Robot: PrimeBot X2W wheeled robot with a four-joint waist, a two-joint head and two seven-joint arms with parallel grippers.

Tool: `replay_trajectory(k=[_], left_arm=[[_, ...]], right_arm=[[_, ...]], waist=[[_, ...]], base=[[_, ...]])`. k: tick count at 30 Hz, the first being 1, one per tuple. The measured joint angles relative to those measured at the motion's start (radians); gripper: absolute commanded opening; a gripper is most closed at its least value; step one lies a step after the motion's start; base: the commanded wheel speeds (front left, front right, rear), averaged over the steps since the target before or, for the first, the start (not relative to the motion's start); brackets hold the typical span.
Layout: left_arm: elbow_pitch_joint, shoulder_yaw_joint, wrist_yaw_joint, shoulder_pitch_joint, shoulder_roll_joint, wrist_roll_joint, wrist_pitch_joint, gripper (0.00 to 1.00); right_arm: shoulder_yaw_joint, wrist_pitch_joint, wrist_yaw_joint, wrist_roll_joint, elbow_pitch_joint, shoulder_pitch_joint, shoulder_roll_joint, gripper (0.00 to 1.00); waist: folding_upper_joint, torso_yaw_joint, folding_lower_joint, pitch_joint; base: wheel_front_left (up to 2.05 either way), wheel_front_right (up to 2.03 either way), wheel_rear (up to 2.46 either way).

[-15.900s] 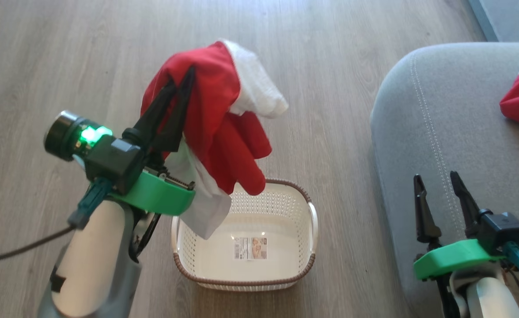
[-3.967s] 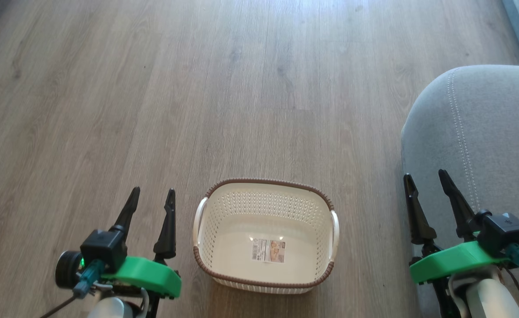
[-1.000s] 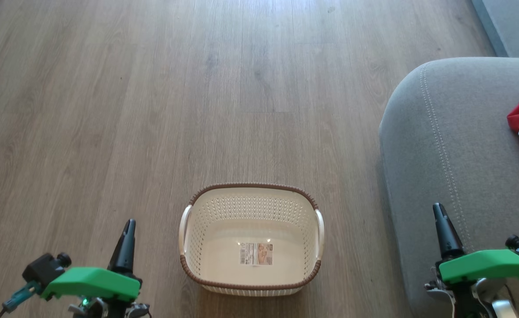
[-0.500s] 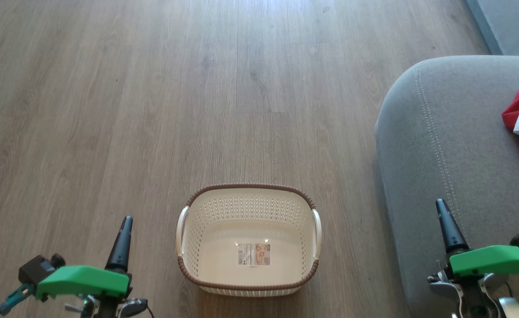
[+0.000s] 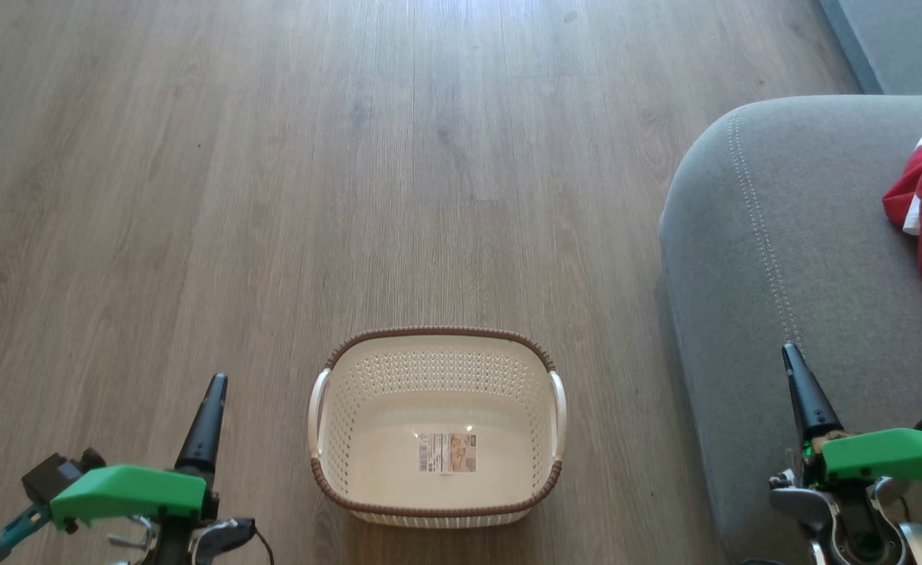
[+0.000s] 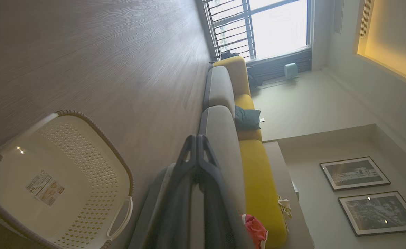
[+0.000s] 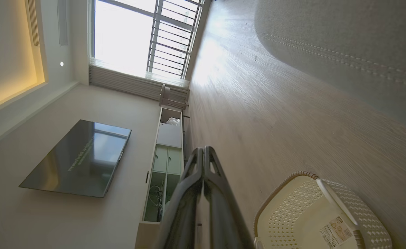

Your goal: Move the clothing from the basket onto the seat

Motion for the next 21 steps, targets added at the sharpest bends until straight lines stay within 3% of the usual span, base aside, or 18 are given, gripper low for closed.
replay_trajectory(k=[21], left_arm=[[0.007, 0.044, -0.021, -0.022, 0.000, -0.241, 0.065, 0.00]], right_arm=[[-0.033, 0.062, 0.000, 0.236, 0.011, -0.022, 0.006, 0.00]], waist=[[0.0000, -0.020, 0.0000, -0.002]], base=[[0.00, 0.00, 0.00]])
